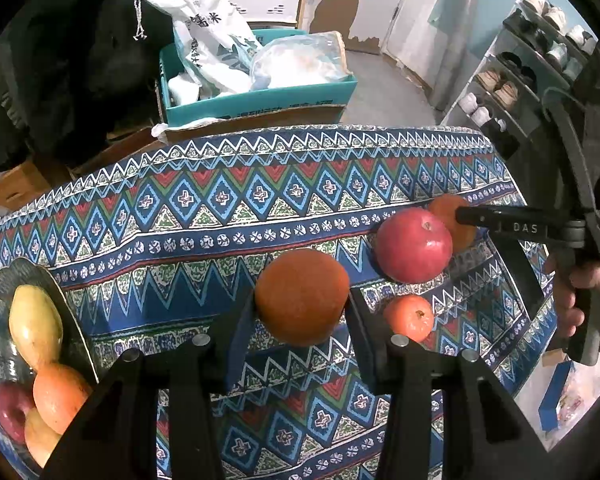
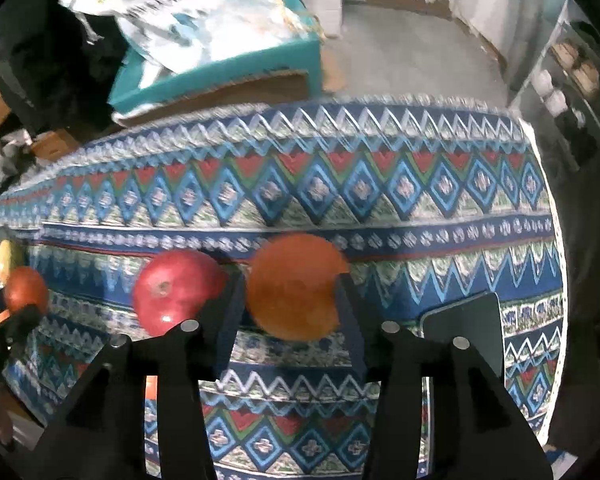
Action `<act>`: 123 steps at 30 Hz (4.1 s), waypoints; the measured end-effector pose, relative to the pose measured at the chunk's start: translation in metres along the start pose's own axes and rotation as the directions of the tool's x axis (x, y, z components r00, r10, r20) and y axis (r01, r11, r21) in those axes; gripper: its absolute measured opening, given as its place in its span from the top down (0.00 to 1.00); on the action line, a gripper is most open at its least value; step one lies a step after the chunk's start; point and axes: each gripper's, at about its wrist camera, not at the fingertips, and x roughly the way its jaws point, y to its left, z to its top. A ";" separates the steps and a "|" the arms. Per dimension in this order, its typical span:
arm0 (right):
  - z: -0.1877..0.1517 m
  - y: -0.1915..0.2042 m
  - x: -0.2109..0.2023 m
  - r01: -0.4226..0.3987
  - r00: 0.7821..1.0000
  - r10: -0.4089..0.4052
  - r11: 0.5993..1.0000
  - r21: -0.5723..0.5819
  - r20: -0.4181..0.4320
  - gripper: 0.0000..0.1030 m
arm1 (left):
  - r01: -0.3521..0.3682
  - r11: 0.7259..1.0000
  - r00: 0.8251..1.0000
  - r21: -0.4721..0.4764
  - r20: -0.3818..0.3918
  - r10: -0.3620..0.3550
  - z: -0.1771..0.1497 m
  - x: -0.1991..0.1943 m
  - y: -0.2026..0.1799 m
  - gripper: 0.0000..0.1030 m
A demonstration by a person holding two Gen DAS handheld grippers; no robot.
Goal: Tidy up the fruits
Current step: 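Close left gripper on the dark orange while right gripper closes on the large orange, then lift and carry the dark orange with left gripper while right gripper carries its orange to the bowl, then lower the dark orange into the bowl and open left gripper while right gripper releases its orange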
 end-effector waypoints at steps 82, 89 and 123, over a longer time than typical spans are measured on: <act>-0.042 0.170 -0.241 -0.075 0.857 0.189 0.966 -0.248 0.479 0.34 | -0.096 0.994 0.928 -0.061 0.356 0.111 -0.009 -0.217 0.048 0.55; -0.036 0.206 -0.238 -0.107 0.856 0.242 0.948 -0.300 0.456 0.34 | -0.120 0.986 0.919 -0.114 0.362 0.154 -0.019 -0.227 0.080 0.55; -0.017 0.358 -0.085 -0.310 0.920 0.379 0.862 -0.402 0.104 0.34 | -0.217 0.904 0.955 -0.369 0.109 0.274 -0.077 -0.134 0.245 0.55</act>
